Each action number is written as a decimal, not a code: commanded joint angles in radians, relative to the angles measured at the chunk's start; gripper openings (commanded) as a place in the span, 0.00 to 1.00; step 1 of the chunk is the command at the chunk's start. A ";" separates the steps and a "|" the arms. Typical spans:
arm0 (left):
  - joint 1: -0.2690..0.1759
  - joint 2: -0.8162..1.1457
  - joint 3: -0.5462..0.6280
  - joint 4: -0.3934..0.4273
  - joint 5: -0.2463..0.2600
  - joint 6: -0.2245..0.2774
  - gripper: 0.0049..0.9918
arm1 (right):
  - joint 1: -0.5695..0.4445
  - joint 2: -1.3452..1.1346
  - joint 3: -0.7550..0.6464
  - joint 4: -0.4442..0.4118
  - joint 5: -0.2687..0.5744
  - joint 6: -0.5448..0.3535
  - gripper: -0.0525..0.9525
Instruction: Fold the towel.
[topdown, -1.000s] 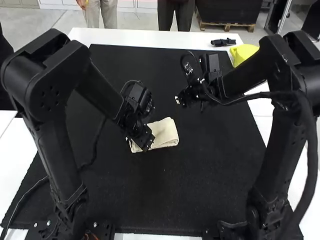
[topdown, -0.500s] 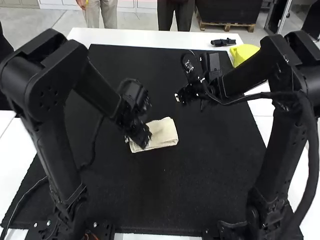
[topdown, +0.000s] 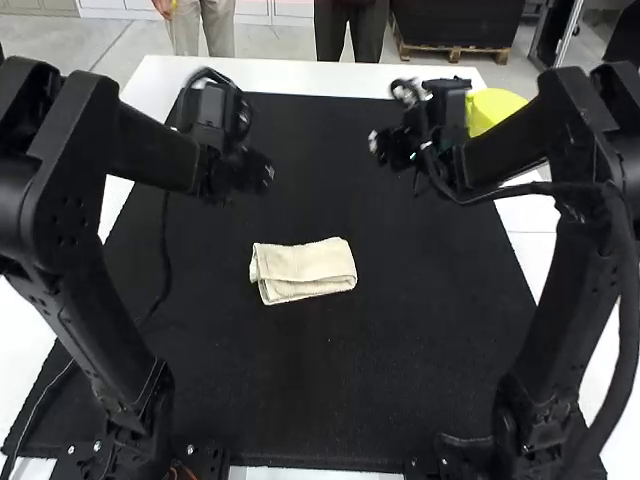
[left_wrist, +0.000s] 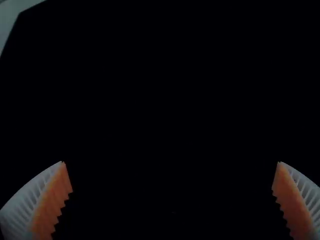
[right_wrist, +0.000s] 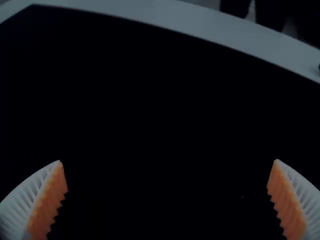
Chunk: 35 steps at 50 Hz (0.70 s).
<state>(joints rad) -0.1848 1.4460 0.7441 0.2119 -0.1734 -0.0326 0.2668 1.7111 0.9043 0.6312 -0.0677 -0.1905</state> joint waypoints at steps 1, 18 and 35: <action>0.090 -0.012 -0.005 0.070 0.014 -0.052 0.95 | -0.078 -0.080 -0.013 0.078 0.077 0.138 0.97; 0.202 -0.036 -0.144 0.348 0.022 -0.053 0.96 | -0.149 -0.249 -0.208 0.265 0.121 0.163 0.97; 0.177 -0.274 -0.252 0.346 0.005 -0.043 0.97 | -0.130 -0.436 -0.347 0.295 0.121 0.163 0.97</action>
<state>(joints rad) -0.0002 1.2568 0.5095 0.5571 -0.1612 -0.0761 0.1223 1.3308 0.5598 0.9154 0.0391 -0.0391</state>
